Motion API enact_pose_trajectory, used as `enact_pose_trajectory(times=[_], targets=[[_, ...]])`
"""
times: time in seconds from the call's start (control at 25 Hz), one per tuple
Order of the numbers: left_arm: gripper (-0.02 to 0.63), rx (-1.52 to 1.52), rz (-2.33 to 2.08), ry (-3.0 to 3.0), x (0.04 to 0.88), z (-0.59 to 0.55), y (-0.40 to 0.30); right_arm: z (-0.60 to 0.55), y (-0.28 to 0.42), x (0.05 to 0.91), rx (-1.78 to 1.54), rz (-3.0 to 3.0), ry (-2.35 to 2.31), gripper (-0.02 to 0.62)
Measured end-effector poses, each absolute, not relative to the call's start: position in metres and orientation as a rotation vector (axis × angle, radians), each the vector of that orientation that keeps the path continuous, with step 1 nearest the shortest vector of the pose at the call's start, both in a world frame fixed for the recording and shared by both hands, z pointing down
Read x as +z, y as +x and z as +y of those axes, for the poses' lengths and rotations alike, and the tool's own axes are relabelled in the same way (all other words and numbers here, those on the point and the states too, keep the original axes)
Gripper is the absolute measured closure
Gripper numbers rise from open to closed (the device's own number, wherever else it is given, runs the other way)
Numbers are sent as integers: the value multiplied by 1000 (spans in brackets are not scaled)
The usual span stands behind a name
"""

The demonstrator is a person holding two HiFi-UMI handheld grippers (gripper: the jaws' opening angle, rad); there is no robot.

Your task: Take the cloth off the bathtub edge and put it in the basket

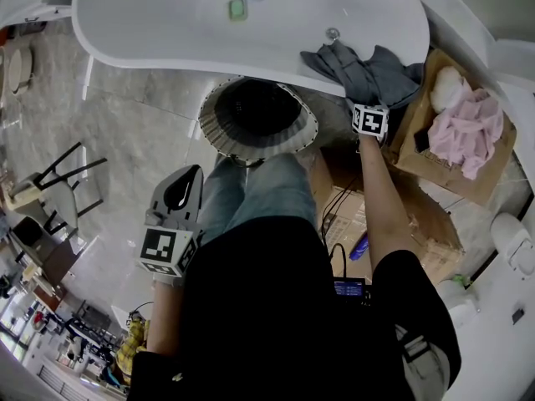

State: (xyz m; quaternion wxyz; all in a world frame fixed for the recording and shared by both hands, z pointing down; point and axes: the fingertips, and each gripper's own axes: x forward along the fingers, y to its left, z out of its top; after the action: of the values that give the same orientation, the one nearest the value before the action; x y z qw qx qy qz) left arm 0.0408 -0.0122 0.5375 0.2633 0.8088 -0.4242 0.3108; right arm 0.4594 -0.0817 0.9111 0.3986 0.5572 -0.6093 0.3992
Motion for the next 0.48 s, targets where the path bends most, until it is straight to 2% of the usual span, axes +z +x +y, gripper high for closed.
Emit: enact_pose_trajectory(times=[0.12, 0.28, 0.4, 0.48], targets=[[592, 835, -1150, 2182, 539, -12, 38, -79, 457, 911, 1014, -1524, 1405, 197], [592, 842, -1127, 2190, 545, -9, 40, -72, 458, 910, 987, -1500, 1399, 352], [592, 842, -1117, 2193, 549, -8, 42, -68, 457, 911, 1027, -1500, 1423, 429], [592, 835, -1120, 2187, 549, -7, 43, -68, 455, 909, 1061, -1521, 1441, 457]])
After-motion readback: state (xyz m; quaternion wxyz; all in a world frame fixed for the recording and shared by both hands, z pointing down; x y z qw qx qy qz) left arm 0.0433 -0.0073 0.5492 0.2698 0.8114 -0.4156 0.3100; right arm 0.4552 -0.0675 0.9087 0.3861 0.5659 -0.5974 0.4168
